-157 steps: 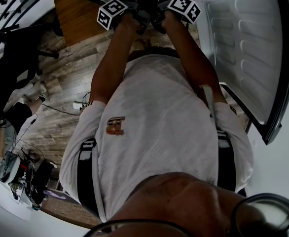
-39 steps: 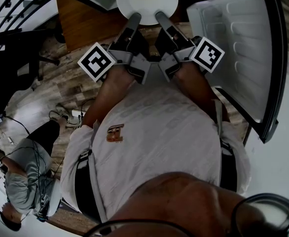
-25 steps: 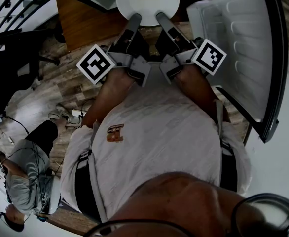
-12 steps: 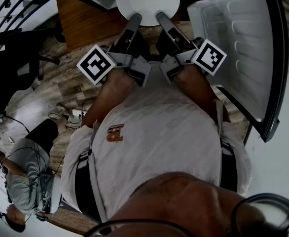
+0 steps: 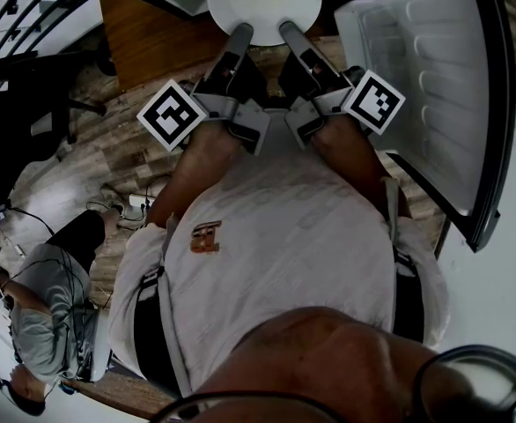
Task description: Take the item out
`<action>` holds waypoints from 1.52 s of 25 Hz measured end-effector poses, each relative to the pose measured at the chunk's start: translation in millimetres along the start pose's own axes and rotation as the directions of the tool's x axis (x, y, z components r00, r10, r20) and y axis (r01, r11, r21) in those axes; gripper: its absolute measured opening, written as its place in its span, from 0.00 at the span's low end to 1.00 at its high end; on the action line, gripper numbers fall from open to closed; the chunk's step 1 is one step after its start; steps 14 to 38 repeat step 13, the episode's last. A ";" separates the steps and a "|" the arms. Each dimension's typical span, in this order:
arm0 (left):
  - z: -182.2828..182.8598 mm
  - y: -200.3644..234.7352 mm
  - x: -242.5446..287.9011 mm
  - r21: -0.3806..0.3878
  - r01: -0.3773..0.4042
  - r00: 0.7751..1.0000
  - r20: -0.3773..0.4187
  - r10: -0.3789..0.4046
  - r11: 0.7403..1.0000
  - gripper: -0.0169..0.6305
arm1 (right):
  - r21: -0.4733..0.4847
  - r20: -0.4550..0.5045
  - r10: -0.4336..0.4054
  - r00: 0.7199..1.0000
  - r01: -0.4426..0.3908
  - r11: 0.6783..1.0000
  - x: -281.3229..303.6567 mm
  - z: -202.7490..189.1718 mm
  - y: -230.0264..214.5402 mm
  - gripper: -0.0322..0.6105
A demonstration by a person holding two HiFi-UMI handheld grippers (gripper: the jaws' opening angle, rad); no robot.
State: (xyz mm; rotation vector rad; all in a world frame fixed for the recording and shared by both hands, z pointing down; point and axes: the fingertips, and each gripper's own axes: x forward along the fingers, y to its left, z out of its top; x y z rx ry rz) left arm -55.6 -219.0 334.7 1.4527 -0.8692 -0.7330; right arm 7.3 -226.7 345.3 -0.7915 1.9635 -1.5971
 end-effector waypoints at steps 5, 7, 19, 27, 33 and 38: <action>0.2 0.2 -0.4 0.002 -0.001 1.000 0.000 0.001 1.000 0.07 | -0.001 0.001 0.000 1.000 0.000 1.000 -0.1 0.0 0.2 0.13; 0.9 -1.2 -0.5 0.002 -0.002 1.000 -0.001 0.002 1.000 0.07 | -0.001 0.002 -0.001 1.000 0.001 1.000 0.4 0.3 2.1 0.13; 0.6 -1.7 -0.1 0.001 0.000 1.000 0.000 0.000 1.000 0.07 | 0.002 0.002 -0.002 1.000 0.002 1.000 0.0 0.6 2.4 0.12; 0.6 -1.7 -0.1 0.001 0.000 1.000 0.000 0.000 1.000 0.07 | 0.002 0.002 -0.002 1.000 0.002 1.000 0.0 0.6 2.4 0.12; 0.6 -1.7 -0.1 0.001 0.000 1.000 0.000 0.000 1.000 0.07 | 0.002 0.002 -0.002 1.000 0.002 1.000 0.0 0.6 2.4 0.12; 0.6 -1.7 -0.1 0.001 0.000 1.000 0.000 0.000 1.000 0.07 | 0.002 0.002 -0.002 1.000 0.002 1.000 0.0 0.6 2.4 0.12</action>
